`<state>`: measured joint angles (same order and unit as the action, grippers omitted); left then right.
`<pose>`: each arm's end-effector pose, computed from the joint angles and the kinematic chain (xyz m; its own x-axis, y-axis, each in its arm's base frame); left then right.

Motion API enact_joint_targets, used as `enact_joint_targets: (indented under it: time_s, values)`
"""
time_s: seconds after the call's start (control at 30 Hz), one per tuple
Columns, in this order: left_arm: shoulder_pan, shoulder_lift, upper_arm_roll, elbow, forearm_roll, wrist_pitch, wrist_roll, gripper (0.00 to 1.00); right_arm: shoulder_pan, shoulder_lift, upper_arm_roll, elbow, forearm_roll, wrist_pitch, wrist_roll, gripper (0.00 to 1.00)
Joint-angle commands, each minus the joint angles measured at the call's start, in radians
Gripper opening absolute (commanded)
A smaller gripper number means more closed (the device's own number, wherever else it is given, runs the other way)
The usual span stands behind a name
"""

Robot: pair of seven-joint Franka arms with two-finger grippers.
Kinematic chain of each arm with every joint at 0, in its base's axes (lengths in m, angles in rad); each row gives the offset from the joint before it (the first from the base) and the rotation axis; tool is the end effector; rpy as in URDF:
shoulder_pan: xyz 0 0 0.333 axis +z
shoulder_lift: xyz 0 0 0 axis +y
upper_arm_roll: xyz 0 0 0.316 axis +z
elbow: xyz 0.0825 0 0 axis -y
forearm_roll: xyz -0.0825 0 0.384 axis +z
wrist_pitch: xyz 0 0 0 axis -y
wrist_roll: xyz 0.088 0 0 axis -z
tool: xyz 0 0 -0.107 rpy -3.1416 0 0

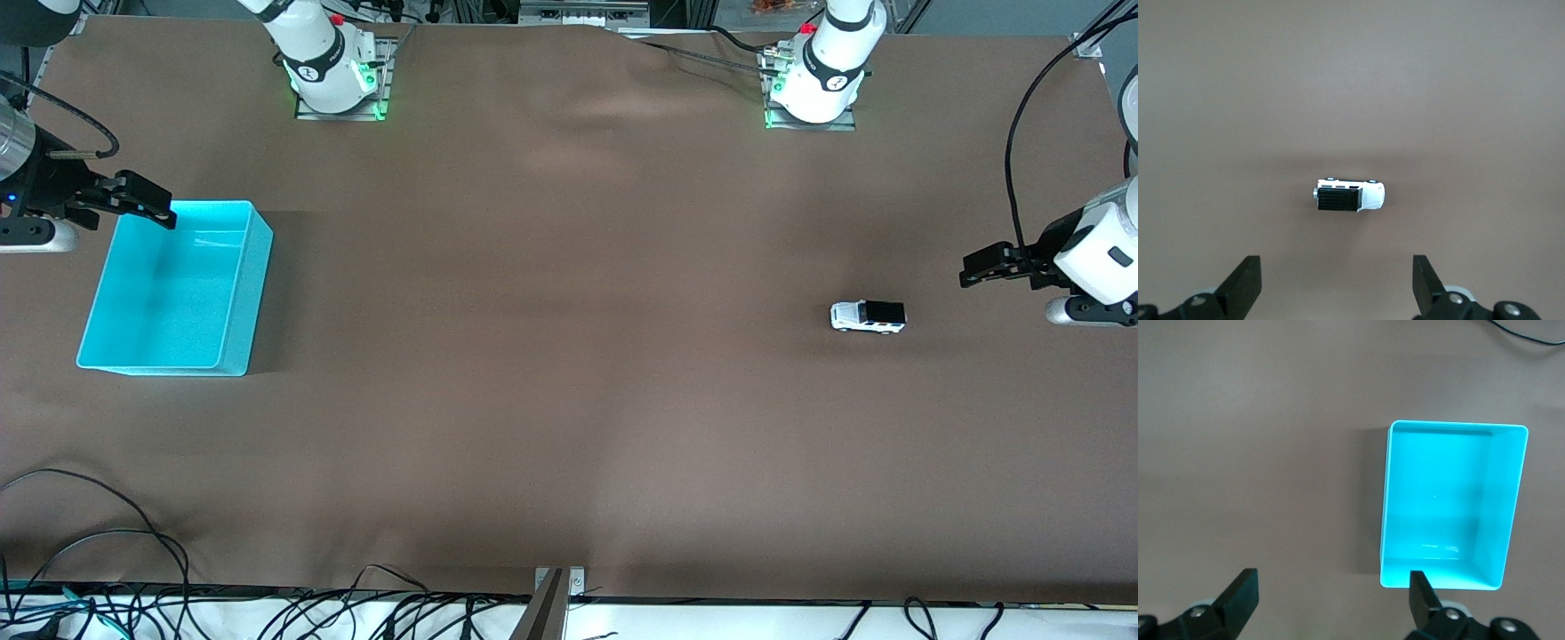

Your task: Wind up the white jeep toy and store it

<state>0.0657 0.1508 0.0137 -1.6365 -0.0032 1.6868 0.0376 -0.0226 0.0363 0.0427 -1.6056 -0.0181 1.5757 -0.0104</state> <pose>0.5968 0.0467 0.5158 0.9941 0.0418 -0.1002 0.0425 -0.9991 0.0048 0.5635 0.0090 0.5883 0.9973 0.0306 -0.0663 0.0317 -0.9994 0.0158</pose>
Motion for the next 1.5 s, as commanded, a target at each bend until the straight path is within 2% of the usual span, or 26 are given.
enact_joint_targets:
  time_s: [0.0,0.17,0.37,0.5,0.83,1.07,1.47]
  values:
    - [0.0,0.001,0.003,-0.006,-0.011,-0.007,-0.227,1.0,0.001,0.016,0.0,0.027,-0.01,-0.013,-0.006,1.0]
    - [-0.006,0.018,-0.001,-0.008,-0.011,-0.007,-0.485,1.0,0.0,0.025,-0.001,0.029,-0.011,-0.011,-0.011,1.0]
    - [-0.01,0.039,-0.001,-0.014,-0.011,-0.007,-0.675,1.0,0.003,0.024,0.0,0.029,-0.011,-0.011,-0.008,1.0]
    - [-0.009,0.055,-0.003,-0.034,-0.009,-0.007,-0.873,1.0,0.003,0.023,0.0,0.029,-0.01,-0.011,-0.006,1.0]
    - [0.0,0.093,-0.001,-0.078,-0.009,0.005,-1.119,1.0,0.003,0.023,0.002,0.03,-0.01,-0.011,-0.003,1.0]
    - [0.0,0.108,-0.003,-0.17,-0.009,0.126,-1.37,1.0,0.003,0.025,0.003,0.053,-0.008,-0.013,-0.005,1.0]
    - [0.003,0.099,-0.001,-0.344,-0.009,0.35,-1.542,1.0,0.003,0.023,0.002,0.055,0.001,-0.016,-0.005,1.0]
